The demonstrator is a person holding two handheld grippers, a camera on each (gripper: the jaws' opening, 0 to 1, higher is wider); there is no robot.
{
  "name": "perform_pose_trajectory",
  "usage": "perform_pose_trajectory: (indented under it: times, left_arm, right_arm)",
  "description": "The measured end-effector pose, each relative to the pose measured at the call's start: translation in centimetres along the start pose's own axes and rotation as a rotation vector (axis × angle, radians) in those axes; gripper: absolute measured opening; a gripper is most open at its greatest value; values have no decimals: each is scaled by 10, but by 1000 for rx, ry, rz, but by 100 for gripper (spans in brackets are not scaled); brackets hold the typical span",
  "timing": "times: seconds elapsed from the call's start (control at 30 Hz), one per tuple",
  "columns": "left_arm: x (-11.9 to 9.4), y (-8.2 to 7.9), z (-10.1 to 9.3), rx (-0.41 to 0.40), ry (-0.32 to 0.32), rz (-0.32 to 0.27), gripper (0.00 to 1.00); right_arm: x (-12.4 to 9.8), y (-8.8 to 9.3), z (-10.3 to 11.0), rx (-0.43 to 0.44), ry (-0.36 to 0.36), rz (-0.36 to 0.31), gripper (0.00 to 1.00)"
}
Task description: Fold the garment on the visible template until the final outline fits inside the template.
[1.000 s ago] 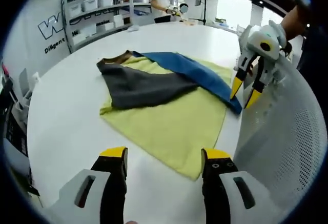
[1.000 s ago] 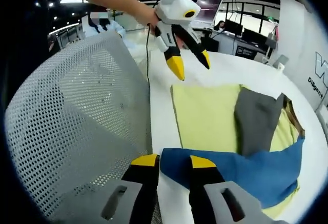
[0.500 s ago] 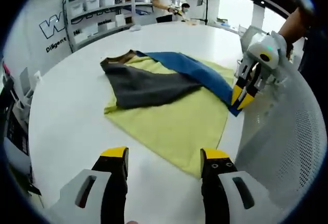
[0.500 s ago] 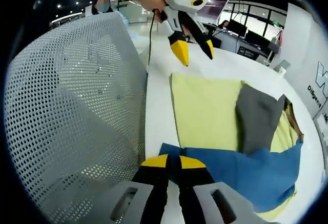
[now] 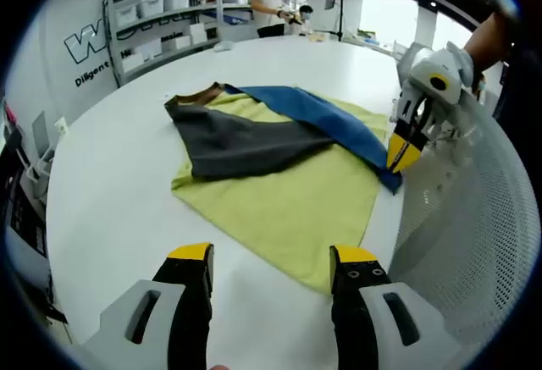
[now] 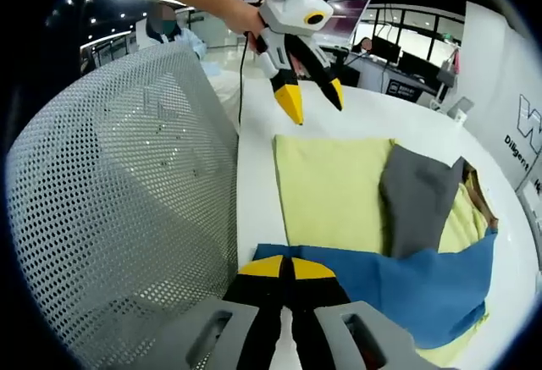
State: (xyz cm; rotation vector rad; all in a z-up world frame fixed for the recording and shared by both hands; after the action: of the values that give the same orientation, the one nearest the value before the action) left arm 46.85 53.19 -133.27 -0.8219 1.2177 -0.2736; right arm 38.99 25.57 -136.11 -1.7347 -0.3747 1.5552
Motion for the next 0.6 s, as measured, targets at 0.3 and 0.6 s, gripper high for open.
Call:
perform_pose_trajectory:
  times: [0.3, 0.6]
  left_arm:
    - [1, 1, -1, 0, 5, -1, 52]
    - [0, -2, 1, 3, 4, 1, 51]
  right_arm:
    - [11, 8, 5, -9, 5, 35, 7]
    - [8, 7, -1, 0, 16, 18, 0]
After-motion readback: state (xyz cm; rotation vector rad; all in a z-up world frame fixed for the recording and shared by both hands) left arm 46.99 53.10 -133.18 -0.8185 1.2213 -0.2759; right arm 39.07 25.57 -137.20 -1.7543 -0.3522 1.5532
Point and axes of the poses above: the point that each gripper's makers call its tool centre point, and the gripper's own axes: x roughly forward along the fingers, z roughly to its left, y roughly out of its underside, the point moved 10 cm from there along -x, roughly backward along the fingers, and after that the axes turned 10 degrees about x, right-handed, at the moved point
